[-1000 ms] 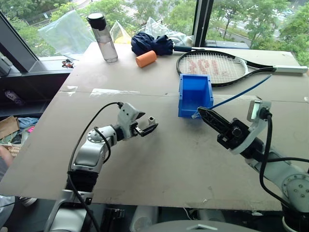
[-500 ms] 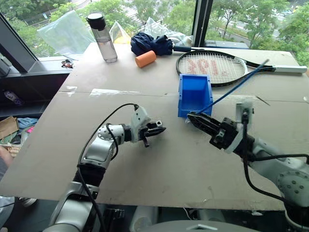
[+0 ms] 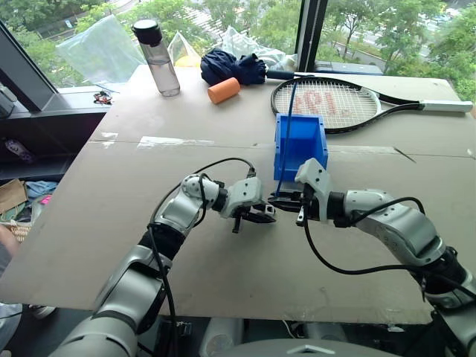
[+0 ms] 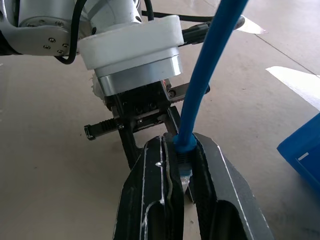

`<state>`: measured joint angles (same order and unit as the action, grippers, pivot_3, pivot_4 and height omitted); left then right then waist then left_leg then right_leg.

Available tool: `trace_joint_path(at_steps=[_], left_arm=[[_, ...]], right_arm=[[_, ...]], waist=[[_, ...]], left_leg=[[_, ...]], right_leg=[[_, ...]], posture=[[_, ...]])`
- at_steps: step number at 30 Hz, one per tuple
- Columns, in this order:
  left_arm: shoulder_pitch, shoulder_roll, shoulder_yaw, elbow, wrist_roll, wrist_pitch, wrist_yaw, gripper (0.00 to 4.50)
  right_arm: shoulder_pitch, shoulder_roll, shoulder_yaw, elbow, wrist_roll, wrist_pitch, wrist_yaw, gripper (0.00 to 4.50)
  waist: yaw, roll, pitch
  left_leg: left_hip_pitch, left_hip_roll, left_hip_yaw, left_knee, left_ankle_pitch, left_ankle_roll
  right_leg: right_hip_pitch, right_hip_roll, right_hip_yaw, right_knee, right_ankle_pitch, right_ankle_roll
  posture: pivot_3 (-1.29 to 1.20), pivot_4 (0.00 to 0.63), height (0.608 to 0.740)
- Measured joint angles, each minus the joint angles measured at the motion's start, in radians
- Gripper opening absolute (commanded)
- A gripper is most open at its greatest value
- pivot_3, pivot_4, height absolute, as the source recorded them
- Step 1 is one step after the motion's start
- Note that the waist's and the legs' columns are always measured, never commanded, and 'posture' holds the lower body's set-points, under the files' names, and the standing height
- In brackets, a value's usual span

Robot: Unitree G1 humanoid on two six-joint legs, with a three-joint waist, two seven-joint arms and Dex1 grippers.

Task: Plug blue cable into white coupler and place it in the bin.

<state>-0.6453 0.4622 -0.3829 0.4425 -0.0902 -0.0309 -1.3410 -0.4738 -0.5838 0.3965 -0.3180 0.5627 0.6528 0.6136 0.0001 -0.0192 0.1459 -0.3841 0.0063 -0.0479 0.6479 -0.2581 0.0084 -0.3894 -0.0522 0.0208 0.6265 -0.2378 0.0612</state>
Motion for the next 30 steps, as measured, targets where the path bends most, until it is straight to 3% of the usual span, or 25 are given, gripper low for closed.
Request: trace_joint_path(at_steps=[14, 30], left_arm=[[-0.019, -0.012, 0.003, 0.024, 0.012, 0.006, -0.027, 0.55], [-0.025, -0.017, 0.01, 0.042, 0.016, 0.027, -0.037, 0.55]], right_arm=[[-0.021, 0.053, 0.023, 0.056, -0.156, -0.013, 0.143, 0.0], [-0.042, 0.083, 0.06, 0.1, -0.277, -0.018, 0.208, 0.0]], waist=[[-0.002, 0.0, 0.0], [-0.01, 0.0, -0.004]], left_leg=[[0.001, 0.0, -0.002, 0.001, 0.0, 0.0], [0.004, 0.0, -0.003, 0.001, 0.0, 0.0]], right_leg=[[0.002, 0.0, -0.002, 0.001, 0.0, 0.0], [0.005, 0.0, -0.003, 0.002, 0.0, 0.0]], posture=[[0.0, 0.15, 0.74], [0.0, 0.15, 0.74]])
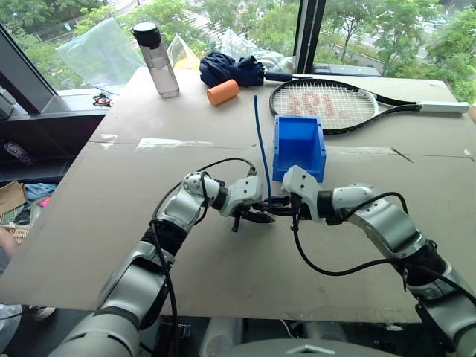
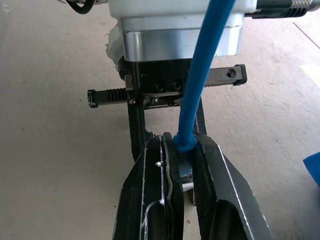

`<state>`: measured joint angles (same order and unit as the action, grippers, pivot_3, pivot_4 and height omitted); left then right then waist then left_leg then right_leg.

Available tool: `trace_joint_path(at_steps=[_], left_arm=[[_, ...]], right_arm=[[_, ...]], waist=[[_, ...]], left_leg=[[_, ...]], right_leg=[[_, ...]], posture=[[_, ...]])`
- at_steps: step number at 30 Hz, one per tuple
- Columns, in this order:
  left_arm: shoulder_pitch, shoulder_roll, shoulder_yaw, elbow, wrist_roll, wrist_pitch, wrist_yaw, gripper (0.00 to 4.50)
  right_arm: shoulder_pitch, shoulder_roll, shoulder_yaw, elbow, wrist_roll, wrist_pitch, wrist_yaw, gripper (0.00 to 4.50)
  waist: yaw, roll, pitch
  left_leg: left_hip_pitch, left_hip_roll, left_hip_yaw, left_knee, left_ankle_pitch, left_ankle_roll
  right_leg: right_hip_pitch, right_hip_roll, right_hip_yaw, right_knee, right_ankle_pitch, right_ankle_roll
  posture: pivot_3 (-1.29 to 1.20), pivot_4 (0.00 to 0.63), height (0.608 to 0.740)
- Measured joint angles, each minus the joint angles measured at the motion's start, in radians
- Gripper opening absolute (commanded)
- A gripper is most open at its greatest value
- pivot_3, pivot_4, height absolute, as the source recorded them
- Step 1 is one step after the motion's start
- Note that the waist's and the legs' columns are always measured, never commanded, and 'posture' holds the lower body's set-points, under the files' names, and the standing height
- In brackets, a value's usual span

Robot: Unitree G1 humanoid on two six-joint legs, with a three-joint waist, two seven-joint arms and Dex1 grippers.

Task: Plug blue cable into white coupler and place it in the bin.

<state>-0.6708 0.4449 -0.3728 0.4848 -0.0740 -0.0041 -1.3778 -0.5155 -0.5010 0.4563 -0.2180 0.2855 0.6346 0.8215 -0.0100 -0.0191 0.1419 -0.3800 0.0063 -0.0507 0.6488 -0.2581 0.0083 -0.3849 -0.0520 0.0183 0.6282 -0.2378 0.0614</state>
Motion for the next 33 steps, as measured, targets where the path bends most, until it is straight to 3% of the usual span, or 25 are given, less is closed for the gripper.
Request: trace_joint_path(at_steps=[8, 20, 27, 30, 33], left_arm=[[0.007, -0.004, 0.01, -0.002, -0.002, 0.03, -0.002, 0.55], [0.017, -0.005, 0.011, -0.005, 0.002, 0.022, 0.006, 0.55], [0.13, 0.006, 0.096, -0.228, -0.097, 0.145, 0.053, 3.73], [0.241, 0.057, 0.181, -0.366, -0.156, 0.231, 0.109, 3.73], [0.377, 0.078, 0.275, -0.512, -0.232, 0.34, 0.195, 3.73]], right_arm=[[0.079, 0.038, -0.043, 0.019, -0.011, -0.067, -0.005, 0.0], [0.051, 0.043, -0.012, 0.094, -0.093, -0.195, 0.059, 0.0], [0.145, 0.093, -0.118, 0.036, -0.051, -0.173, -0.013, 0.0], [0.184, 0.084, -0.218, -0.056, -0.01, -0.046, -0.094, 0.0], [0.145, 0.121, -0.381, -0.172, 0.124, 0.174, -0.187, 0.0]], waist=[[-0.001, 0.001, -0.004], [-0.004, 0.002, -0.009], [-0.003, 0.005, -0.007], [-0.004, 0.007, -0.005], [-0.006, 0.009, -0.004]], left_leg=[[0.0, 0.0, 0.0, 0.0, 0.0, 0.0], [0.003, 0.001, -0.001, 0.0, 0.0, 0.0], [0.001, 0.001, -0.007, 0.0, 0.0, 0.0], [0.0, 0.001, -0.008, -0.001, 0.0, 0.0], [-0.001, 0.002, -0.009, -0.001, 0.0, 0.0]], right_leg=[[0.001, 0.0, 0.0, 0.0, 0.0, 0.0], [0.003, 0.001, -0.001, 0.0, 0.0, 0.0], [0.003, 0.0, -0.001, 0.0, 0.0, 0.0], [0.001, 0.0, -0.001, 0.0, 0.0, 0.0], [-0.002, 0.0, -0.001, 0.001, 0.0, 0.0]], posture=[[0.0, 0.15, 0.74], [0.0, 0.15, 0.74], [0.0, 0.15, 0.74], [0.0, 0.15, 0.74], [0.0, 0.15, 0.74]])
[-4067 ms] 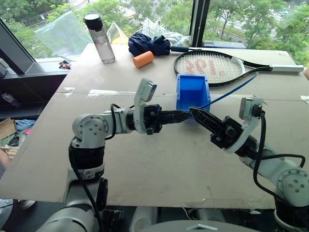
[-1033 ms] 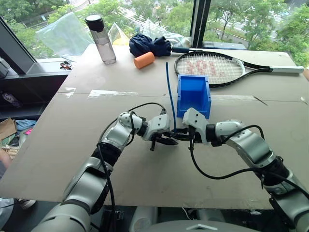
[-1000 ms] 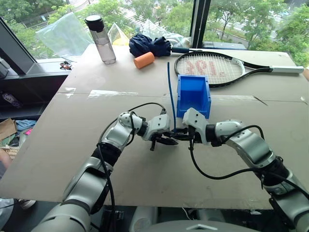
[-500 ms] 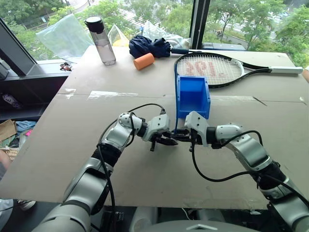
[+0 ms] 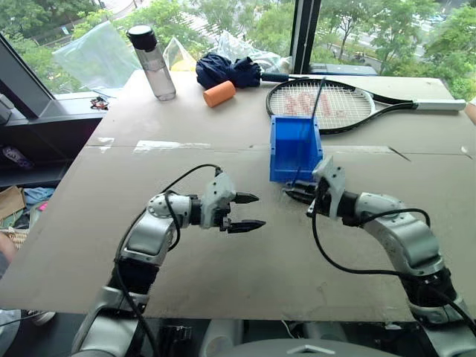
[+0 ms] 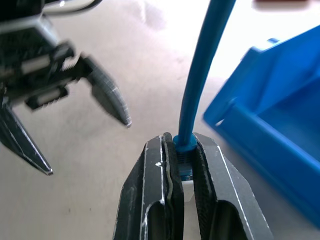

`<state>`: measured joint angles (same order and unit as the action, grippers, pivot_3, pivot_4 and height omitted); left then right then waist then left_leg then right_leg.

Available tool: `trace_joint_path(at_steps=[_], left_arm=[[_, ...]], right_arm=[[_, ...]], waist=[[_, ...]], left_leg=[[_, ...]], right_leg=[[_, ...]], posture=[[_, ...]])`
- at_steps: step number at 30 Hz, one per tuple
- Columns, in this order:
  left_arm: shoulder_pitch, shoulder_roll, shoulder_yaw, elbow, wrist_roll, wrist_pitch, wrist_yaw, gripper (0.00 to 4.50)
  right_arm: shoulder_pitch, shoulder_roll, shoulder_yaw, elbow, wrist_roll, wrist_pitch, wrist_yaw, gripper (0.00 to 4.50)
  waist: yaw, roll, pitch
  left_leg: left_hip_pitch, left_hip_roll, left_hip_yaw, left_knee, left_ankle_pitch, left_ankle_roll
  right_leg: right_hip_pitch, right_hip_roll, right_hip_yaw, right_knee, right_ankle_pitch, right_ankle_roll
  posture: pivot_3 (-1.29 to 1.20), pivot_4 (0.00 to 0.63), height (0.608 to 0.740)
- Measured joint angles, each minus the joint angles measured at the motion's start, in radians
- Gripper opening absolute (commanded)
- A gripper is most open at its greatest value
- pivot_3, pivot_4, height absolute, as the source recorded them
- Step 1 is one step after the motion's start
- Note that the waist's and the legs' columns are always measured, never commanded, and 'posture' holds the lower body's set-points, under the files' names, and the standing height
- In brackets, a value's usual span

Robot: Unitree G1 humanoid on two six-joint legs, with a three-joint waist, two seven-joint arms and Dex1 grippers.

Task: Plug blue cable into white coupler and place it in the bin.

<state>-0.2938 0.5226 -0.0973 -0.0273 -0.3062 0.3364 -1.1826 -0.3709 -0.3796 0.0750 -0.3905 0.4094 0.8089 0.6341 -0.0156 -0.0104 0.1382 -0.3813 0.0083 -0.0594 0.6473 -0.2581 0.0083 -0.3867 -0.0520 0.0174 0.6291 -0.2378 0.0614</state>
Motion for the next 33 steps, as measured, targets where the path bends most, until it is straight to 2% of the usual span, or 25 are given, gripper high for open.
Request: trace_joint_path(at_steps=[3, 7, 8, 9, 11, 14, 16, 19, 22, 26, 28, 29, 33], left_arm=[[0.074, -0.001, 0.077, -0.155, -0.069, 0.093, 0.098, 3.73], [0.114, -0.015, 0.159, -0.299, -0.137, 0.172, 0.225, 3.73], [0.119, -0.024, 0.164, -0.315, -0.145, 0.18, 0.249, 3.78], [0.12, -0.034, 0.165, -0.319, -0.151, 0.182, 0.269, 3.78], [0.115, -0.055, 0.164, -0.325, -0.16, 0.188, 0.309, 3.78], [0.096, -0.069, 0.164, -0.327, -0.17, 0.191, 0.349, 3.78], [0.094, -0.075, 0.164, -0.33, -0.179, 0.194, 0.366, 3.78], [0.108, -0.073, 0.156, -0.351, -0.195, 0.201, 0.378, 3.78], [0.149, -0.042, 0.137, -0.367, -0.203, 0.21, 0.373, 3.78], [0.224, 0.008, 0.131, -0.404, -0.21, 0.22, 0.351, 3.78], [0.263, 0.036, 0.134, -0.418, -0.224, 0.226, 0.337, 3.78], [0.312, 0.072, 0.158, -0.435, -0.245, 0.23, 0.318, 3.78], [0.421, 0.145, 0.236, -0.458, -0.279, 0.24, 0.282, 3.78]], right_arm=[[-0.149, 0.067, -0.115, -0.018, 0.065, 0.173, -0.134, 0.0], [-0.369, 0.125, -0.216, 0.189, 0.056, 0.26, -0.297, 0.0], [-0.408, 0.125, -0.227, 0.266, 0.048, 0.254, -0.313, 0.88], [-0.443, 0.123, -0.233, 0.342, 0.036, 0.243, -0.319, 1.16], [-0.47, 0.104, -0.23, 0.45, 0.016, 0.21, -0.314, 2.14], [-0.463, 0.07, -0.216, 0.489, -0.004, 0.192, -0.296, 3.62], [-0.431, 0.042, -0.217, 0.446, -0.001, 0.176, -0.273, 3.62], [-0.308, -0.015, -0.241, 0.29, 0.037, 0.137, -0.211, 3.62], [-0.032, -0.16, -0.253, 0.048, 0.04, 0.005, -0.08, 3.62], [0.314, -0.268, -0.325, -0.085, 0.003, -0.206, 0.069, 3.62], [0.483, -0.301, -0.404, -0.109, -0.002, -0.296, 0.155, 3.62], [0.604, -0.3, -0.486, -0.113, 0.021, -0.34, 0.213, 3.62], [0.805, -0.298, -0.667, -0.071, 0.059, -0.47, 0.344, 3.62]], waist=[[0.001, 0.0, 0.001], [0.006, 0.0, 0.001], [0.006, 0.001, 0.001], [0.006, 0.001, 0.001], [0.006, 0.001, 0.001], [0.004, 0.001, 0.002], [0.002, 0.001, 0.001], [0.004, 0.001, 0.001], [0.011, 0.0, 0.001], [0.004, 0.0, 0.002], [0.002, 0.0, 0.002], [0.002, -0.001, 0.002], [0.001, 0.0, 0.003]], left_leg=[[0.0, 0.0, 0.0, 0.0, 0.0, 0.0], [0.0, -0.002, 0.0, -0.001, 0.0, 0.0], [0.0, -0.003, 0.001, -0.001, 0.0, 0.0], [0.0, -0.003, 0.002, -0.001, 0.0, 0.0], [-0.001, -0.003, 0.004, -0.002, 0.0, 0.0], [-0.002, -0.003, 0.007, -0.003, 0.0, 0.0], [-0.002, -0.003, 0.008, -0.005, 0.0, 0.0], [-0.002, -0.003, 0.008, -0.006, 0.0, 0.0], [-0.002, -0.003, 0.008, -0.007, 0.0, 0.0], [0.001, -0.002, 0.01, -0.006, 0.0, 0.0], [0.002, -0.001, 0.011, -0.006, 0.0, 0.0], [0.003, 0.0, 0.011, -0.006, 0.0, 0.0], [0.004, 0.003, 0.012, -0.006, 0.0, 0.0]], right_leg=[[0.0, 0.0, 0.0, 0.001, 0.0, 0.0], [0.0, -0.001, 0.0, -0.001, 0.0, -0.001], [0.0, -0.001, 0.0, -0.001, 0.0, -0.001], [0.0, -0.001, 0.0, -0.002, 0.0, -0.001], [0.0, -0.002, 0.001, -0.003, 0.0, -0.001], [-0.003, -0.002, 0.002, -0.003, 0.0, 0.0], [-0.003, -0.002, 0.002, -0.003, 0.0, 0.0], [-0.003, -0.002, 0.001, -0.003, 0.0, 0.0], [-0.002, -0.002, 0.0, -0.005, 0.0, 0.0], [0.0, -0.002, 0.002, -0.005, -0.001, 0.0], [0.0, -0.002, 0.005, -0.004, -0.004, -0.003], [0.0, -0.001, 0.005, -0.004, -0.004, -0.002], [0.0, 0.0, 0.008, -0.004, -0.006, 0.0]], posture=[[0.0, 0.15, 0.74], [0.0, 0.15, 0.74], [0.0, 0.15, 0.74], [0.0, 0.15, 0.74], [0.0, 0.15, 0.74], [0.0, 0.15, 0.74], [0.0, 0.15, 0.74], [0.0, 0.15, 0.74], [0.0, 0.15, 0.74], [0.0, 0.15, 0.74], [0.0, 0.15, 0.74], [0.0, 0.15, 0.74], [0.0, 0.15, 0.74]])
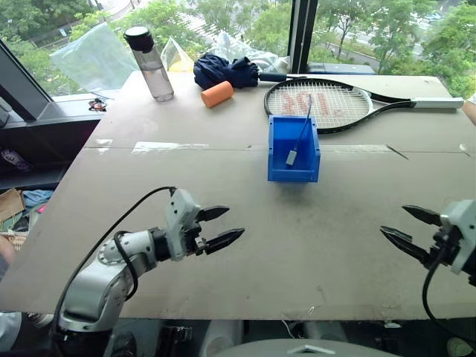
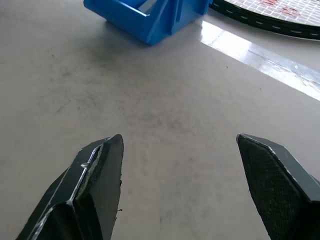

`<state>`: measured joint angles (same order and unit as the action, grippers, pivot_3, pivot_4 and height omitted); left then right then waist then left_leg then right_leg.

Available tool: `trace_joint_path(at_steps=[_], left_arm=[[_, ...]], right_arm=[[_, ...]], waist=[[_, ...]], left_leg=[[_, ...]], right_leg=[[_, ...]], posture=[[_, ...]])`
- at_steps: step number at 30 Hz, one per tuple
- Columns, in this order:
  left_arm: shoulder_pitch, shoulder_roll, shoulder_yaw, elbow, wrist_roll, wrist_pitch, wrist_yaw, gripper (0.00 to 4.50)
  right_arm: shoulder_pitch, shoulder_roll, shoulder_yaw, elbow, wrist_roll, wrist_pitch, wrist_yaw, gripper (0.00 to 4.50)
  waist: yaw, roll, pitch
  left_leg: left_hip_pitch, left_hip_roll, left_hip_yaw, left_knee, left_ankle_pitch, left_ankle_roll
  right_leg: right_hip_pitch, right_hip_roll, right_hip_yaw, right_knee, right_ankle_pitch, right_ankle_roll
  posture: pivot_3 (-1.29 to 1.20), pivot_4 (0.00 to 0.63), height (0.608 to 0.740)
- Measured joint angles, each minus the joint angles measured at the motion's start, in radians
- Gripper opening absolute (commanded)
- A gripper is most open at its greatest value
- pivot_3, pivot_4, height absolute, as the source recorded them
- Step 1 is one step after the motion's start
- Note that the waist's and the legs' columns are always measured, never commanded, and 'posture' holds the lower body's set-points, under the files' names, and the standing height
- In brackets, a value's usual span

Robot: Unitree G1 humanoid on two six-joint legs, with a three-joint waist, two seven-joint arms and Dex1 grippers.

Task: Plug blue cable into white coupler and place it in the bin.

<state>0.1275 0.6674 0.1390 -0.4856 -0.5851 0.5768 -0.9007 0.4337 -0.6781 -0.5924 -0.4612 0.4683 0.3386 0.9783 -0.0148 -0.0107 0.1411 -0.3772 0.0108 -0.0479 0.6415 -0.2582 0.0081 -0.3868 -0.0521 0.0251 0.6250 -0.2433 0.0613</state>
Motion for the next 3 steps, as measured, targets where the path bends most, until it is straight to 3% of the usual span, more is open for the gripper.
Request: trace_joint_path(at_steps=[3], left_arm=[[0.047, 0.035, 0.029, -0.013, -0.008, -0.003, -0.02, 3.78]], right_arm=[[0.094, 0.0, -0.077, 0.051, 0.007, -0.091, 0.079, 3.62]], waist=[[0.005, -0.001, 0.0]], left_leg=[[0.0, 0.001, 0.0, 0.001, 0.0, 0.0]], right_leg=[[0.0, -0.001, 0.0, 0.0, 0.0, 0.0]], posture=[[0.0, 0.15, 0.74]])
